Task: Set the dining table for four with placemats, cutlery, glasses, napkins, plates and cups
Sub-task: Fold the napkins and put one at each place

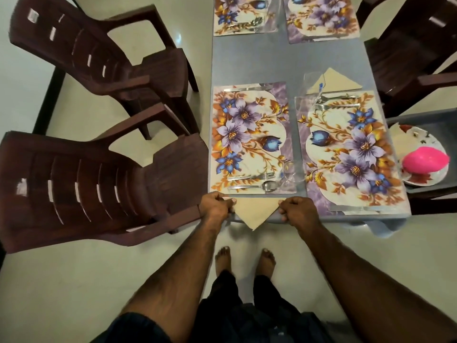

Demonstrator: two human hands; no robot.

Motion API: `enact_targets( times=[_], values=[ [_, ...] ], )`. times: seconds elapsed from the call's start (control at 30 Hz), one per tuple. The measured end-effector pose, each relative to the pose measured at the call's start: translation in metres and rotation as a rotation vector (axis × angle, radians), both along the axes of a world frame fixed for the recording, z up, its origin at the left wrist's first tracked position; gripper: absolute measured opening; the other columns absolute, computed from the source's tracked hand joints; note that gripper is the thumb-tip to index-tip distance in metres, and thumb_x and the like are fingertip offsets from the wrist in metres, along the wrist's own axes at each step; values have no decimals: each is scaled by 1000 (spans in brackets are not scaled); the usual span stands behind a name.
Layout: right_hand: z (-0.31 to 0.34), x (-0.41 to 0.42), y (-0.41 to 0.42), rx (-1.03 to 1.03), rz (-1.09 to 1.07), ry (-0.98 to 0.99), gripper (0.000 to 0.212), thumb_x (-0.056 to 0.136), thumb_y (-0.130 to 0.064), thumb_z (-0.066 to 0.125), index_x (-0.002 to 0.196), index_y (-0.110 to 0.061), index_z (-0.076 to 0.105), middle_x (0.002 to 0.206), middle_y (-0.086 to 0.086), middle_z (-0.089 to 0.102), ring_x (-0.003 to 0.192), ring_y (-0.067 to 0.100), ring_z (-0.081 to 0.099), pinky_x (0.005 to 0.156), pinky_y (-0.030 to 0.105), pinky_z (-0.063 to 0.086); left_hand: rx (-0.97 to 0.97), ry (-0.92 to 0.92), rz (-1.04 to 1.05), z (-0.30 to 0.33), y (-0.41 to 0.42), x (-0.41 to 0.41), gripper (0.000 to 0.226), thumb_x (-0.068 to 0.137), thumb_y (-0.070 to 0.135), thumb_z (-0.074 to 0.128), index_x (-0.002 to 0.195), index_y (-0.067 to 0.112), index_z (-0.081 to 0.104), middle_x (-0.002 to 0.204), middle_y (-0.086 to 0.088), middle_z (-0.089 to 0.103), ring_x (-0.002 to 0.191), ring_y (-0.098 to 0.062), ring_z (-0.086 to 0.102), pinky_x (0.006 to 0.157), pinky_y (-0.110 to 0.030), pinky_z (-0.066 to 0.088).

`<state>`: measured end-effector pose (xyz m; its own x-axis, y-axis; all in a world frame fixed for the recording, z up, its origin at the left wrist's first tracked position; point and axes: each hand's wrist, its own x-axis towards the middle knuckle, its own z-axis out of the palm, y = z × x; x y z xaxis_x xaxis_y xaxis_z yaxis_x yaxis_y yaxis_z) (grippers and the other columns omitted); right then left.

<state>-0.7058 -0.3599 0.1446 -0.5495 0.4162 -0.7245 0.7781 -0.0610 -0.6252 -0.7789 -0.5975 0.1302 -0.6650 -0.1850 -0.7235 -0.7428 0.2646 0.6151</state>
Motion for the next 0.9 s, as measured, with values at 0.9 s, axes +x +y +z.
enact_targets(
  times=[0.9],
  values=[
    [53, 40, 17, 189, -107, -6, 27, 97, -32, 70, 94, -5, 72, 82, 10, 73, 68, 20, 65, 58, 31, 49, -359, 311, -529, 55, -31, 36, 24, 96, 48, 69, 95, 25, 62, 91, 7, 67, 83, -13, 63, 70, -32, 55]
  ],
)
